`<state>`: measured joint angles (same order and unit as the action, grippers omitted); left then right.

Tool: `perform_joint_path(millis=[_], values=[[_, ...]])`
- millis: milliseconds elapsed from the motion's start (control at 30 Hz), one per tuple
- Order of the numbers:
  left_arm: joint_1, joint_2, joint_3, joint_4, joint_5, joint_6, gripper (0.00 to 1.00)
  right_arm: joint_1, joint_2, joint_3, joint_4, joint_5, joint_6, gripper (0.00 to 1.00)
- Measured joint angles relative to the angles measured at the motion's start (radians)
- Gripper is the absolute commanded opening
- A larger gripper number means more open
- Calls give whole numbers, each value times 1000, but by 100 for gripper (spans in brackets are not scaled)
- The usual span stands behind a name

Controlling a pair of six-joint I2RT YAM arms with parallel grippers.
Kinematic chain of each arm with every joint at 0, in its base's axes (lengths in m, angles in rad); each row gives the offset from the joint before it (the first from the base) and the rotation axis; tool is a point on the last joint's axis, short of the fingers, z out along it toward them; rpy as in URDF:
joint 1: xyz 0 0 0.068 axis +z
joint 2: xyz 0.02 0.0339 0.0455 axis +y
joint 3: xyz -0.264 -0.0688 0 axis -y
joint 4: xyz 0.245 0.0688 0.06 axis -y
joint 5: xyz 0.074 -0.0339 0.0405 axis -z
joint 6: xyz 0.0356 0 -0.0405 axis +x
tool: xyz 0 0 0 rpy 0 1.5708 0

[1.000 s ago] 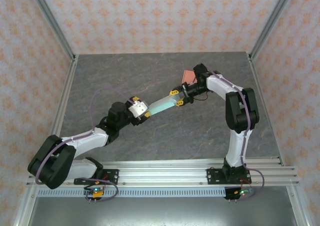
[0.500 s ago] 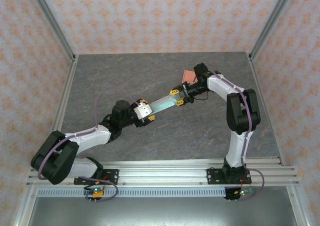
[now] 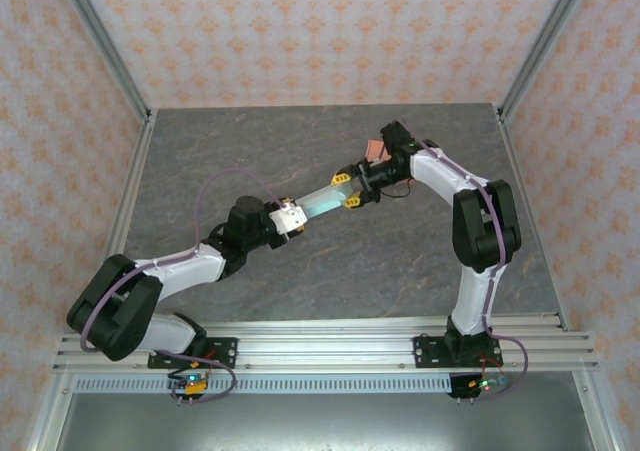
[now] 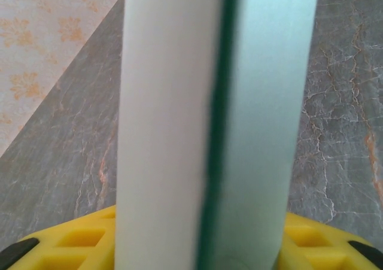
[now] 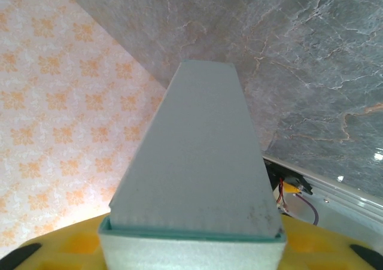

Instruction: Fold the paper box

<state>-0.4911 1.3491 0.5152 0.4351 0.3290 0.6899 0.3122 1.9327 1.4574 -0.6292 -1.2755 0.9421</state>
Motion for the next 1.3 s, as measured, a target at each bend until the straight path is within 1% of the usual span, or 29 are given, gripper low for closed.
perform_joint_path(millis=[67,133,200,267,333,400,433,500,600,700,800,867,900,967,1067,1167,1233,1300], values=[[0,-24,9,-40,-2,-5,46,0,0,4,-3,4,-8,65],[0,-40,32,-97,-10,-14,46,-4,0,27,-47,36,-37,69],[-1,-43,80,-186,-19,-29,46,-14,-7,51,-89,89,-66,71],[-6,-43,137,-272,-24,-46,47,-35,-36,46,-82,146,-72,72],[-11,-43,180,-339,-32,-66,47,-58,-84,13,-31,205,-63,73],[-11,-42,227,-428,-44,-87,47,-80,-134,-19,25,264,-56,66],[-11,-37,259,-483,-47,-91,48,-90,-154,-27,53,296,-71,64],[-11,-18,321,-583,-47,-91,48,-100,-180,-27,93,362,-129,63],[-11,31,412,-722,-45,-85,48,-98,-253,-71,175,479,-311,60],[-10,108,500,-861,-29,-69,48,-95,-402,-242,330,550,-517,59],[3,188,577,-982,23,-51,48,-92,-518,-406,469,559,-719,57],[14,253,639,-1064,56,-32,48,-72,-550,-474,506,536,-913,57],[16,278,663,-1094,66,-24,48,-55,-550,-485,499,534,-993,57],[21,321,698,-1139,82,-6,48,11,-541,-487,461,555,-1180,56],[23,348,710,-1181,92,13,48,98,-500,-456,397,565,-1365,53],[23,364,737,-1225,106,28,48,126,-444,-423,373,573,-1460,52],[23,380,771,-1244,109,40,48,131,-426,-423,367,590,-1491,52],[23,396,803,-1255,111,47,48,132,-414,-423,367,610,-1506,47]])
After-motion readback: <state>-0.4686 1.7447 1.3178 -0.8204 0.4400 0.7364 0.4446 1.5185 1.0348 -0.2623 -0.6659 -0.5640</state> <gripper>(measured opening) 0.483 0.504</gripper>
